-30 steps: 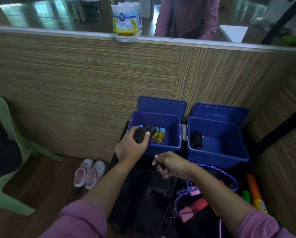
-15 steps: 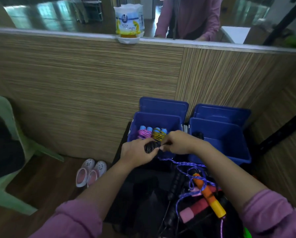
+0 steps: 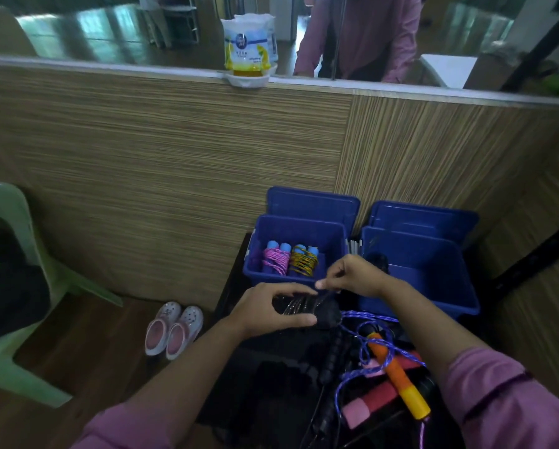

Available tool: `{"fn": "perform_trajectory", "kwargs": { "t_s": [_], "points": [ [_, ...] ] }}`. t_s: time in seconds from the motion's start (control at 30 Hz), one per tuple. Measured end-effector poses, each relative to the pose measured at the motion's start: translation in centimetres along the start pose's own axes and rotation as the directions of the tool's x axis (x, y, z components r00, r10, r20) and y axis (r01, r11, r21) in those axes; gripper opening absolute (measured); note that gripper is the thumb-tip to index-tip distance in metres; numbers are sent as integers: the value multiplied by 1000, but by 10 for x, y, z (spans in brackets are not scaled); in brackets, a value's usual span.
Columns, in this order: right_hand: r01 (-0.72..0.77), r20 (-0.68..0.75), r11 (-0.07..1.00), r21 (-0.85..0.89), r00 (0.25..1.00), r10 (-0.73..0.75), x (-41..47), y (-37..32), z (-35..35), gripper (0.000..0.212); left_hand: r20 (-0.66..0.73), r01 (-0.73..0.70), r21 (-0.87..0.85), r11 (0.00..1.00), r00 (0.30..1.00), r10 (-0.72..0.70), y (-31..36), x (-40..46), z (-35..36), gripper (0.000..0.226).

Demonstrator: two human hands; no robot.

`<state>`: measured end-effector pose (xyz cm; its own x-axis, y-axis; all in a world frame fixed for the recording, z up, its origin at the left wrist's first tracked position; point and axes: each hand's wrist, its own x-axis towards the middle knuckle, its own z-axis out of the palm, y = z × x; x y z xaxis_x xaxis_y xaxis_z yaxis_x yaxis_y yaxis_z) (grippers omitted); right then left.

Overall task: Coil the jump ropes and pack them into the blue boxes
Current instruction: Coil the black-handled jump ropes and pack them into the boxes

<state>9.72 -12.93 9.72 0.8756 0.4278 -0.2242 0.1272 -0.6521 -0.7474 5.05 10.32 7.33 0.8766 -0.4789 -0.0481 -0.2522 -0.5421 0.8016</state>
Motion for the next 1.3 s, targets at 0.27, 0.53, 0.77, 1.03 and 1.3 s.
{"fn": "perform_trajectory", "kwargs": {
  "t_s": [0.27, 0.53, 0.77, 1.03, 1.3],
  "points": [
    [-119, -291, 964, 238, 938, 188, -2, 4, 34, 57, -224, 13, -163, 987, 973, -50, -3, 8, -3, 44],
    [5, -253, 994, 109, 967, 23, 3, -16, 50, 19, -508, -131, -534, 835, 839, -193, 9, 32, -3, 31],
    [-163, -21, 941, 296, 984, 177, 0, -42, 60, 24, -670, 38, -442, 896, 651, -357, 11, 55, -15, 46],
    [-236, 166, 972, 10, 959, 231, -6, -53, 70, 17, -729, 453, 33, 891, 621, -289, -22, 41, -16, 50],
    [43, -56, 793, -608, 994, -97, 1, -61, 35, 17, -481, 404, 625, 667, 873, -78, -32, 13, 5, 56]
  ]
}}
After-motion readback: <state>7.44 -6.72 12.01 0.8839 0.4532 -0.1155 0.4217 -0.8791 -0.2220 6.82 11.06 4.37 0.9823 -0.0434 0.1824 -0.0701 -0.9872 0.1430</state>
